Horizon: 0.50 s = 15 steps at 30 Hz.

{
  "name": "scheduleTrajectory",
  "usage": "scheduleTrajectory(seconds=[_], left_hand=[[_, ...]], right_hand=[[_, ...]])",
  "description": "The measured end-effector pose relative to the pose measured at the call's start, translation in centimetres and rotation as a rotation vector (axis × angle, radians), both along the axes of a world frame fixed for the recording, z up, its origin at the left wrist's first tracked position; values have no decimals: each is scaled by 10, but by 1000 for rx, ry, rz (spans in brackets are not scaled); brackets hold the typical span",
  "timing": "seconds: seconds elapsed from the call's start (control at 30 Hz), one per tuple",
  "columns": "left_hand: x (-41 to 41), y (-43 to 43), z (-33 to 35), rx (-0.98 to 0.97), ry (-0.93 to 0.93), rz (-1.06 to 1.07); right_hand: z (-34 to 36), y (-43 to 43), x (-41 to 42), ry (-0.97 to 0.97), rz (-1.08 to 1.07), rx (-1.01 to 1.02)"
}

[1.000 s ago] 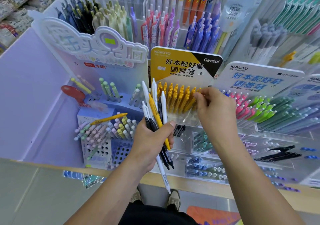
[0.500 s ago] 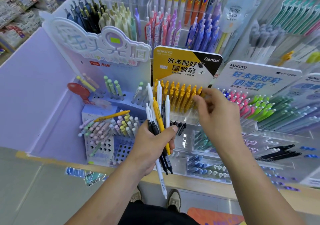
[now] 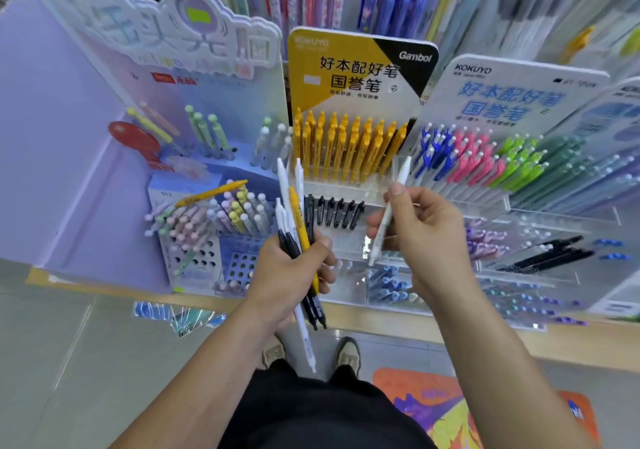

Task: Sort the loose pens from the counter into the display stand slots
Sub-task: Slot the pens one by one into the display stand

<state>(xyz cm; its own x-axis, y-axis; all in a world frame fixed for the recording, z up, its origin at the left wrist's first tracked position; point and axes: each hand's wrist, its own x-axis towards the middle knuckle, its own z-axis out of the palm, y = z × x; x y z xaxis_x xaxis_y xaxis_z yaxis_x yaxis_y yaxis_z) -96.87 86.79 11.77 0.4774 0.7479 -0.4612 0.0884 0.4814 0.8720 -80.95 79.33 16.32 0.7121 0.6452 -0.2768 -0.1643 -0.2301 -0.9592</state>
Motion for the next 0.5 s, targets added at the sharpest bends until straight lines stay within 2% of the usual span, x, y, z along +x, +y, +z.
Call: scheduleTrajectory(seconds=[0.13,0.3,0.37,0.43,0.5], left_hand=[[-18,0,-13,68,96,68],[-44,-5,-27,27,163,157],[-53,-6,-31,2,173,180],[-59,-7,-34,-14,168,185],[-64,-6,-38,-18,155,182]], right_hand=[[-13,-19,-13,-128,177,-162],[-58,-38,-49,45,342,-291],[-68,-38,-61,54,383,-323],[-75,-35,-73,-25,412,-310],[-84,-32,-82,-207,420,-330]])
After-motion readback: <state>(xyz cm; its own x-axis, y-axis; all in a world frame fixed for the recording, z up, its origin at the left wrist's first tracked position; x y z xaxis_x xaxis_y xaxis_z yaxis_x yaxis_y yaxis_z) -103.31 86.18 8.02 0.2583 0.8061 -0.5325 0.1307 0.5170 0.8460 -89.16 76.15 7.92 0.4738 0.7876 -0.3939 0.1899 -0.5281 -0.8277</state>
